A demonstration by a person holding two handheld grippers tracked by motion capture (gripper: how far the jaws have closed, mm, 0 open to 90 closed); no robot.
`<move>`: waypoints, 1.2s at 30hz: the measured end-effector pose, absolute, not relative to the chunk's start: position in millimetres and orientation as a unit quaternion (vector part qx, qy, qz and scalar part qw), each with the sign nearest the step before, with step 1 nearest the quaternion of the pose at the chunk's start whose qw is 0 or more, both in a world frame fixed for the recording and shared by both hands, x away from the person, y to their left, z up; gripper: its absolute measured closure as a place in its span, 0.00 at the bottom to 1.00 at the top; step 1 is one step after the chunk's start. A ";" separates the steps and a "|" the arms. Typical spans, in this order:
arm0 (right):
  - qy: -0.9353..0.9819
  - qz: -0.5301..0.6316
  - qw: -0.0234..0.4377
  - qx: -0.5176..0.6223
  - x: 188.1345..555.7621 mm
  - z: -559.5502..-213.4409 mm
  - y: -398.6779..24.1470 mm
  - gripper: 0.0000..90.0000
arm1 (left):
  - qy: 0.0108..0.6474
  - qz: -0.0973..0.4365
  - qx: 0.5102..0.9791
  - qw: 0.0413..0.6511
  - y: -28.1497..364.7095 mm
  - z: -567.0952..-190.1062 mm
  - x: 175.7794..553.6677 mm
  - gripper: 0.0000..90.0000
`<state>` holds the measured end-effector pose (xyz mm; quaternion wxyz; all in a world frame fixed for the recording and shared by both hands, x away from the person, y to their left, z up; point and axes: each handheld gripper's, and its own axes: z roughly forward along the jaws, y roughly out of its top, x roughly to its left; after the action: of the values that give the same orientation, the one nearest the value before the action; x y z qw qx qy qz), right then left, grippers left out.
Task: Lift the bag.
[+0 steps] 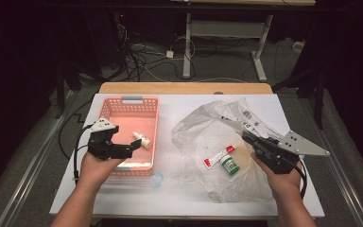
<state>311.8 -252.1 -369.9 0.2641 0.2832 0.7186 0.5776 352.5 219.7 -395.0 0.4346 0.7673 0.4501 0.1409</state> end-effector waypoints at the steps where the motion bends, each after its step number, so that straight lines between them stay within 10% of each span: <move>1: 0.720 0.577 0.263 0.282 311.9 -370.8 -251.4 1.00 | 0.451 0.140 0.770 0.429 218.8 -396.1 356.8 0.00; 36: 0.723 0.575 0.255 0.285 314.0 -376.3 -253.3 1.00 | 0.566 -0.014 0.787 0.244 186.0 -453.6 450.4 0.32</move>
<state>314.0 -253.3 -376.3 0.2554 0.2850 0.7229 0.5753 450.4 186.0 -453.6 0.2443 0.7871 0.5663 -0.0142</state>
